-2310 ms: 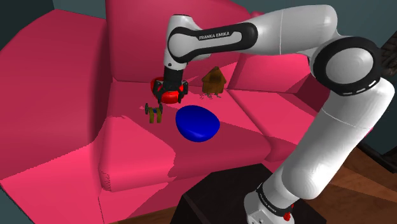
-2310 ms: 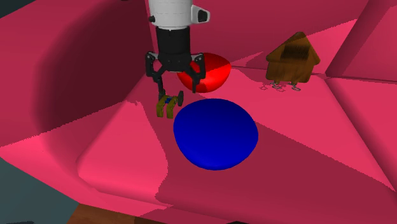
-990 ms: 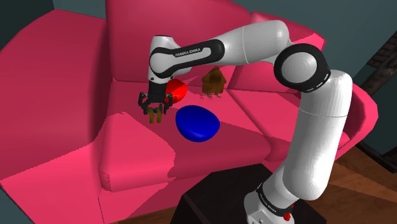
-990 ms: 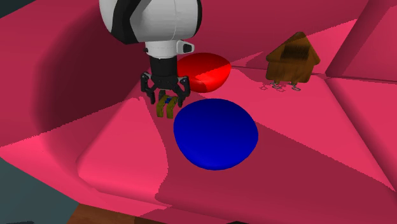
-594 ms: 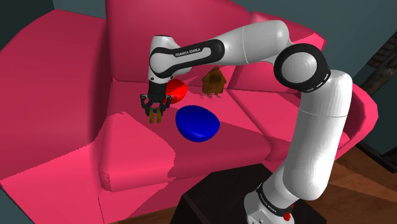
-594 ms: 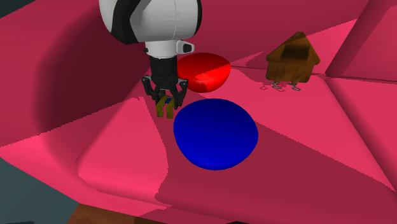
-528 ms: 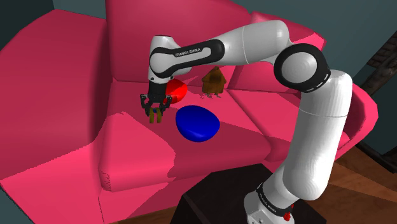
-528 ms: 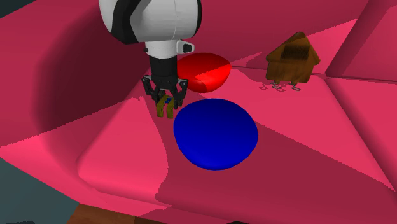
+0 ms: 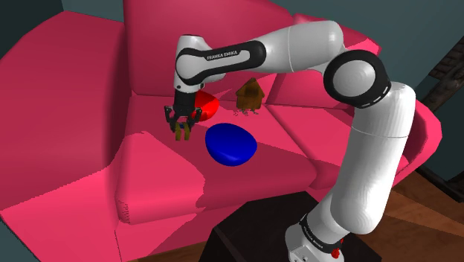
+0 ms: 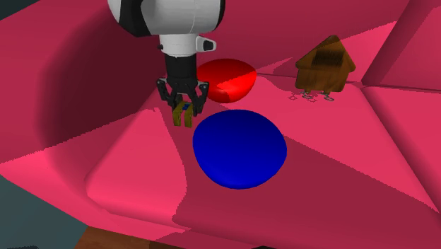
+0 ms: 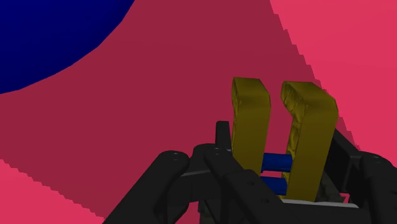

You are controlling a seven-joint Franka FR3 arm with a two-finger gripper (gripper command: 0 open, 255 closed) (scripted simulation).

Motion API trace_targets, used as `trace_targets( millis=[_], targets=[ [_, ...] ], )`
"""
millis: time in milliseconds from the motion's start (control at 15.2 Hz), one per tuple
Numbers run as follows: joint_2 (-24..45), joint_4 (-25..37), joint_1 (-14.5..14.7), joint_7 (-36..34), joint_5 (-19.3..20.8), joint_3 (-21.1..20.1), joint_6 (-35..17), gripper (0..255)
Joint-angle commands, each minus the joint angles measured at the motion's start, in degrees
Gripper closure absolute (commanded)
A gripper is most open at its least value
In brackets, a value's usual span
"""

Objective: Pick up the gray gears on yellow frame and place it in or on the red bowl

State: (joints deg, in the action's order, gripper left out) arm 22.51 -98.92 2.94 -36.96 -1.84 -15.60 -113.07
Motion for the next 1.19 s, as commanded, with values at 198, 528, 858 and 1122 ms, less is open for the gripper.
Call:
trace_targets(
  millis=[198,528,858,1122],
  targets=[
    [-1.48,2.04,-0.04,-0.25,-0.31,-0.2,3.47,255],
    [-2.65,4.29,-0.12,-0.42,-0.56,-0.32,6.85,255],
    [-3.55,6.91,-0.16,-0.63,-0.74,-0.43,10.34,255],
    [-4.05,9.3,-0.16,-0.84,-0.84,-0.5,13.2,255]
  ],
)
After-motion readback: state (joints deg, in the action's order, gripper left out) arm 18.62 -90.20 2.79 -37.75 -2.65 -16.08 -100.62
